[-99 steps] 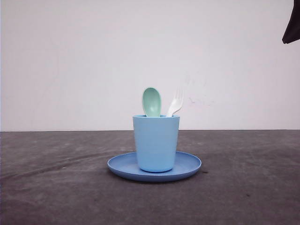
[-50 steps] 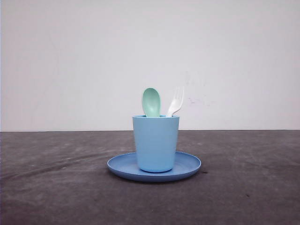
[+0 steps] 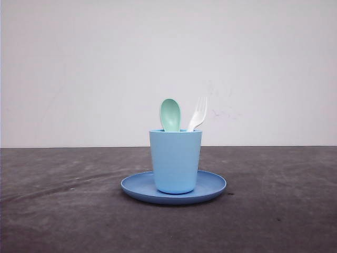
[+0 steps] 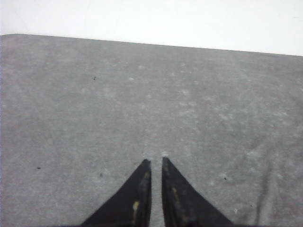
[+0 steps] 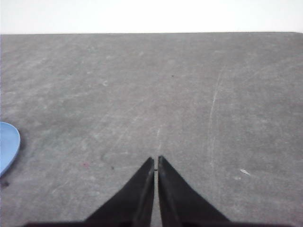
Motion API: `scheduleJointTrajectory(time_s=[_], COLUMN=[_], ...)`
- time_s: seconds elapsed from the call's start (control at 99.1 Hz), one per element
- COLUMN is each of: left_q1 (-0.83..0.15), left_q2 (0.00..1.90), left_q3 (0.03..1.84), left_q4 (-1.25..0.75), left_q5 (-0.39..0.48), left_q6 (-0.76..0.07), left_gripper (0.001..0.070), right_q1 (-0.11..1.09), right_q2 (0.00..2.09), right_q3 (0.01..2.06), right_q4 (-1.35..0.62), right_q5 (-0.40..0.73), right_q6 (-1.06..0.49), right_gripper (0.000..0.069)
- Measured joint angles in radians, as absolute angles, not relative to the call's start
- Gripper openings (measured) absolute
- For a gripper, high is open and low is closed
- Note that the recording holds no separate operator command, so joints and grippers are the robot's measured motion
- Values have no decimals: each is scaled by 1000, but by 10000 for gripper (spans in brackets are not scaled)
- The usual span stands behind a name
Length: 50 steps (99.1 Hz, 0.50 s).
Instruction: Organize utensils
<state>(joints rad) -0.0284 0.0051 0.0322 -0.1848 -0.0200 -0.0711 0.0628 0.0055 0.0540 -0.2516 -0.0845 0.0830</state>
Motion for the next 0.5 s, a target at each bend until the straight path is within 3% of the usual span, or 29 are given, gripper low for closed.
scheduleJointTrajectory(time_s=[0.504], left_q1=[-28], left_q2=[6], left_q3=[32], left_q4=[-184], left_q5=[-20], left_q6=[-71], left_gripper=[14], right_q1=[63], right_q2=[4], right_q3=[18], right_q4=[-168], right_q5=[-105], right_q6=[82], right_gripper=[14])
